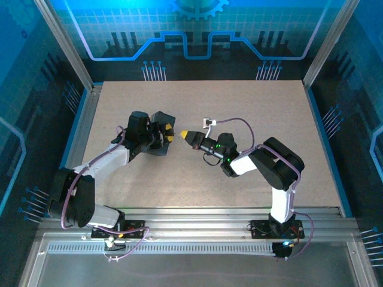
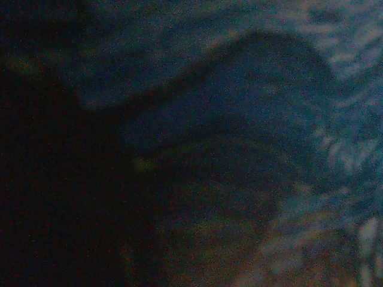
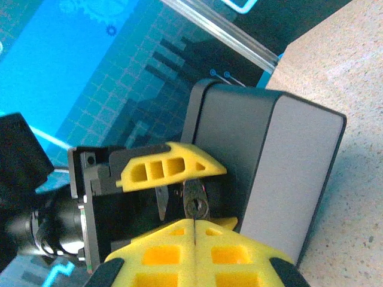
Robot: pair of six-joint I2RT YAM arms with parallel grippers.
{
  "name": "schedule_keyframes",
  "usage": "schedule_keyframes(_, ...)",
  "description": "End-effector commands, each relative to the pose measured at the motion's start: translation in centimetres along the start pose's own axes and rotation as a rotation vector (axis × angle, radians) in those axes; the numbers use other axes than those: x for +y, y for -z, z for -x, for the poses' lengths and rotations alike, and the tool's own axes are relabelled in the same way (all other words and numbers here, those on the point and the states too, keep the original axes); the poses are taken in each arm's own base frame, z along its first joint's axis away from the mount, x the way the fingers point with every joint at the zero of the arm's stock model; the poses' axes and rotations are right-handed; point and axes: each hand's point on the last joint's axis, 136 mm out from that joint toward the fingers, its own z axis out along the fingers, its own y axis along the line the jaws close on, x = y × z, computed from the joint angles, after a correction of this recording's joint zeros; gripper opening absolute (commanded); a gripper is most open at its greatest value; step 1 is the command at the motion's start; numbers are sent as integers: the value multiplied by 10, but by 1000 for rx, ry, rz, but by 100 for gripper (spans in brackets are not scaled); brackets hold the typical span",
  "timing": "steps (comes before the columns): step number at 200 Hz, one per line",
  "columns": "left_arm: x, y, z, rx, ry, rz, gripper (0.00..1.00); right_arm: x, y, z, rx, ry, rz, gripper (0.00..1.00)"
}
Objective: Unlock the padlock with the key
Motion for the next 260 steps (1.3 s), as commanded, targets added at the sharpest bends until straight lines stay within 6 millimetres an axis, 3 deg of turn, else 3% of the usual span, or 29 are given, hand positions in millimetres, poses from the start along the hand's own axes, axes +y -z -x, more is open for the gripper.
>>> schedule_keyframes(1,-5,6,-41,178,-91,-7,0,26,-7,-19,99,103,74,0)
schedule_keyframes(96,4,15,-48,231,-191,53,0,20,-3,-15,120,151,84,0)
schedule_keyframes(143,1,31,-28,216,-252,90,0,9,18,-9,132,147,51,0)
schedule_keyframes(197,-5,43,-37,309,-379,170,0,16,30,-26,280,173,60,0)
schedule_keyframes(260,0,42,-27,278,-474,313,0,25,31,-31,343,189,95,0)
